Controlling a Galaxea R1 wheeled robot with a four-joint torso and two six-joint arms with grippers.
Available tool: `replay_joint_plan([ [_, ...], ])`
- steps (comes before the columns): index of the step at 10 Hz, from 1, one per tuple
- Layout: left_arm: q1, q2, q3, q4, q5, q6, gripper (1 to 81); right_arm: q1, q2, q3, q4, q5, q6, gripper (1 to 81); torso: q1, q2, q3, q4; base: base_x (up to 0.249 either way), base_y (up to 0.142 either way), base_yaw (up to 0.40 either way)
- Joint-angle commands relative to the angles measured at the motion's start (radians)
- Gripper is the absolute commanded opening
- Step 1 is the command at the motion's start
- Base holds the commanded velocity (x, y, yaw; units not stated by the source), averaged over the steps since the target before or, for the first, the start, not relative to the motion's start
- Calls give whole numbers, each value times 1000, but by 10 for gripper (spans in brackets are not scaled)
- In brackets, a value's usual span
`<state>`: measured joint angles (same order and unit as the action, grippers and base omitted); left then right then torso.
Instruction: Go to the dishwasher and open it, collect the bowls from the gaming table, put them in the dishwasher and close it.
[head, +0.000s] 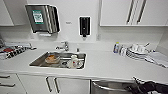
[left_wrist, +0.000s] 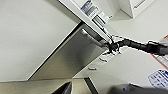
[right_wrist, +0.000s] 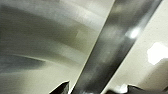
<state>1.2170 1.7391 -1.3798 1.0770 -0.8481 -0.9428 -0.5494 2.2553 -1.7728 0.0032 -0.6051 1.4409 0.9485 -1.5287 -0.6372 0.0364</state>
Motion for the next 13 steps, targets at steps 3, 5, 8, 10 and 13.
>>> replay_joint_plan([
  [3, -66, -84, 4, 20, -71, -8, 811, 10, -73, 50, -43, -199, 36, 811, 0, 0, 0, 0, 0, 0, 0],
  [5, -66, -84, -7, 23, -80, -20, 811, -37, -69, 43, -43, -159, 36, 811, 0, 0, 0, 0, 0, 0, 0],
  [8, -66, -81, -10, 32, -82, -31, 811, -51, -110, 78, -43, -153, 35, 811, 0, 0, 0, 0, 0, 0, 0],
  [10, -66, -79, -10, 32, -82, -33, 811, -45, -130, 106, -43, -153, 36, 811, 0, 0, 0, 0, 0, 0, 0],
  [13, -66, -79, -15, 32, -82, -34, 811, -47, -139, 112, -42, -148, 33, 811, 0, 0, 0, 0, 0, 0, 0],
])
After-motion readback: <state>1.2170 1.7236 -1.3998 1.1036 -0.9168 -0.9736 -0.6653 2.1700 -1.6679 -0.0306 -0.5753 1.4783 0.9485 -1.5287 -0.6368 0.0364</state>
